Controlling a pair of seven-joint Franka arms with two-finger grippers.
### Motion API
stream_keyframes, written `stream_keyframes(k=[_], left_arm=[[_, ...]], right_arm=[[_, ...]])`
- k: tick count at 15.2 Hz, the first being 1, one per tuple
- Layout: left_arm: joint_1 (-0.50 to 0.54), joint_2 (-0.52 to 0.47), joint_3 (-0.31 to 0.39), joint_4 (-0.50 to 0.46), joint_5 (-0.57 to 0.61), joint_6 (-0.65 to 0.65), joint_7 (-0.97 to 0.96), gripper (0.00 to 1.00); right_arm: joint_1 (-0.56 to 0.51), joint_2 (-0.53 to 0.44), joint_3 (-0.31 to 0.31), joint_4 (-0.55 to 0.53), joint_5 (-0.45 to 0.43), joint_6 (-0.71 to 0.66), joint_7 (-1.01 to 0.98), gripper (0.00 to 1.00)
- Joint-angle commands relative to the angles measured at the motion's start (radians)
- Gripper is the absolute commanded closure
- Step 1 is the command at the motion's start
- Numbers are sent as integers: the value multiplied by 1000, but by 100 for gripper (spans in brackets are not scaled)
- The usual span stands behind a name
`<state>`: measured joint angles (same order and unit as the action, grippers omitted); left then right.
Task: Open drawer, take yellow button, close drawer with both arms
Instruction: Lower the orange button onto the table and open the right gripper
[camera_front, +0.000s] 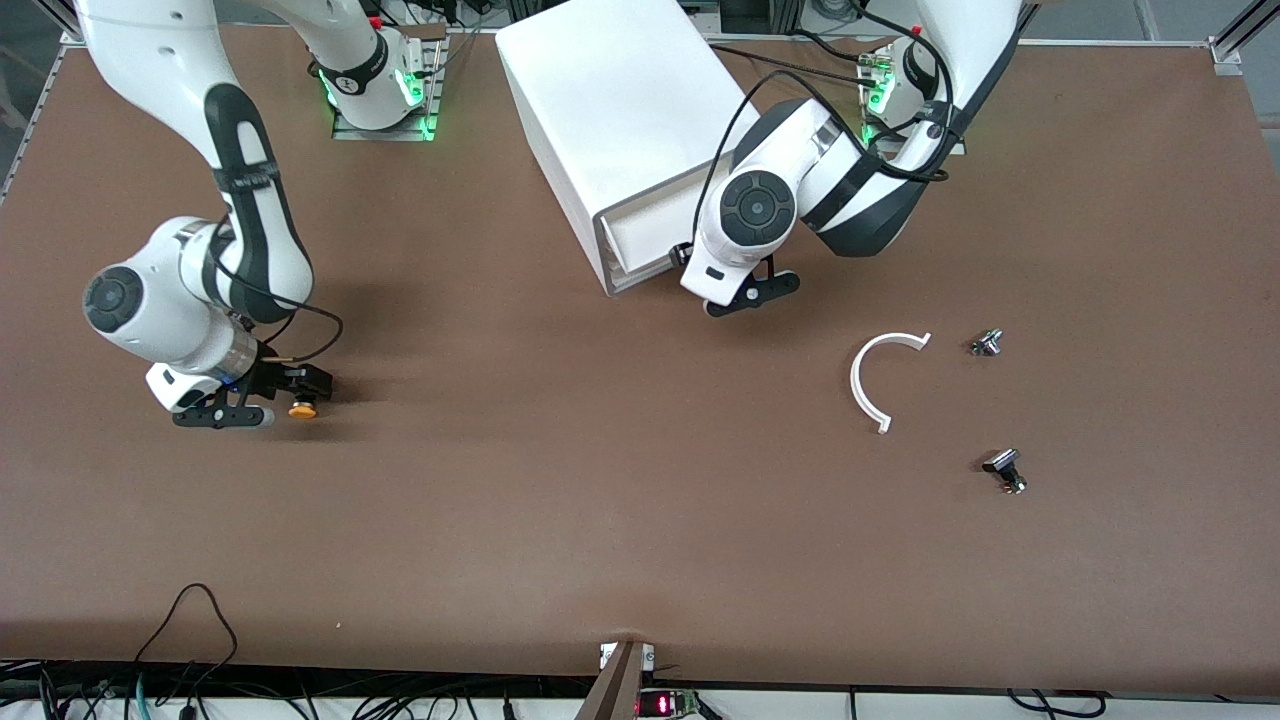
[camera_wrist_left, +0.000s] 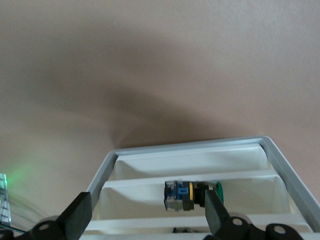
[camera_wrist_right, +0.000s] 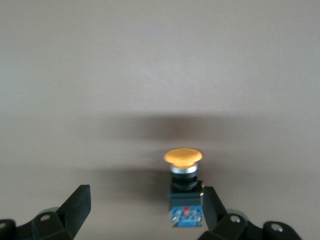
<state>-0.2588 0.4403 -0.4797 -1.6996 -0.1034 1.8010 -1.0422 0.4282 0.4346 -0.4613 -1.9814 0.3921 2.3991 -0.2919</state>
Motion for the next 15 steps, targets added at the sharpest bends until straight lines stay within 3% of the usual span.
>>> stream_keyframes(k=[1, 7, 9, 11, 15], left_arm=[[3, -34, -26, -31, -45, -9, -5, 0], [1, -28, -69, -32, -76, -11, -19, 0], [-2, -26, -72, -32, -82, -14, -21, 0], [-14, -25, -73, -37, -104, -14, -21, 0], [-16, -15, -73, -38, -142, -14, -21, 0]], right_arm=[[4, -120, 0, -17, -51, -57, -27, 1], [6, -232, 3, 12, -160, -175, -26, 1], [-29, -261, 35, 30, -222, -228, -4, 1], [-213, -309, 238, 77, -295, -323, 58, 1], [-414, -407, 452, 90, -338, -454, 163, 1]])
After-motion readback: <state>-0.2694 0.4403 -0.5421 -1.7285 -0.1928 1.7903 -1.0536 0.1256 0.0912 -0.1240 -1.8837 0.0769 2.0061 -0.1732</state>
